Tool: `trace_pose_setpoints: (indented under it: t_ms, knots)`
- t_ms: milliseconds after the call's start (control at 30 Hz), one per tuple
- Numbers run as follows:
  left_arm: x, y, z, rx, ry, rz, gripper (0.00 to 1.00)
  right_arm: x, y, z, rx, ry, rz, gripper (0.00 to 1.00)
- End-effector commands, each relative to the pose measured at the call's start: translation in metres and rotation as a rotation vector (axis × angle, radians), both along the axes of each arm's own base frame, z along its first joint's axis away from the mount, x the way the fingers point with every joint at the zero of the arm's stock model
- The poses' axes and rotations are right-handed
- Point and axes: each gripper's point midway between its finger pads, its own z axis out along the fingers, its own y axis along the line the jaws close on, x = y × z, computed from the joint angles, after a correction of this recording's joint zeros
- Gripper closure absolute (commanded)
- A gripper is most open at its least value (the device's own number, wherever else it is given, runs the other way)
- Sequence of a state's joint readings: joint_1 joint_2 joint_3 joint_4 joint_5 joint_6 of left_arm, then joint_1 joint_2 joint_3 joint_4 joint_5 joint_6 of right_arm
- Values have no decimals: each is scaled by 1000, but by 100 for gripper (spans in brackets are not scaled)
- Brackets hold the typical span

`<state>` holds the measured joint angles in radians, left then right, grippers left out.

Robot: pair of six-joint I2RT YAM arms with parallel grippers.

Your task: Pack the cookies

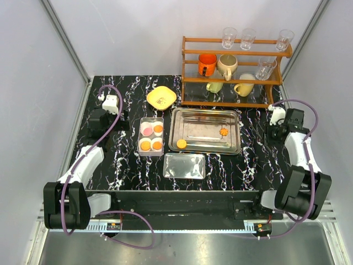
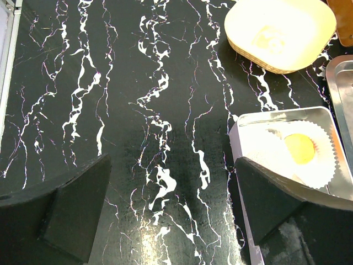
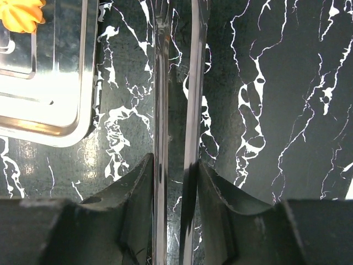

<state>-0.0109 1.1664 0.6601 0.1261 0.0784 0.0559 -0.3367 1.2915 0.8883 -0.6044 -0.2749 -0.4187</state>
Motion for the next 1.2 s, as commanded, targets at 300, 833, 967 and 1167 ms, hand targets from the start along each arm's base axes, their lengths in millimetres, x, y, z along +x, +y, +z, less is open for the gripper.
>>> trace_pose_setpoints:
  t_ms: [300, 833, 967, 1167]
  knots:
    - [7, 1, 12, 9, -62, -10, 1, 21, -10, -35, 25, 59, -7, 56]
    - [8, 0, 12, 6, -58, -14, 1, 33, -13, -62, 54, 142, 17, 53]
    - [8, 0, 11, 6, -55, -14, 1, 35, -13, -63, 61, 154, 20, 52]
    - [8, -1, 12, 3, -56, -19, 1, 35, -13, -60, 58, 149, 18, 41]
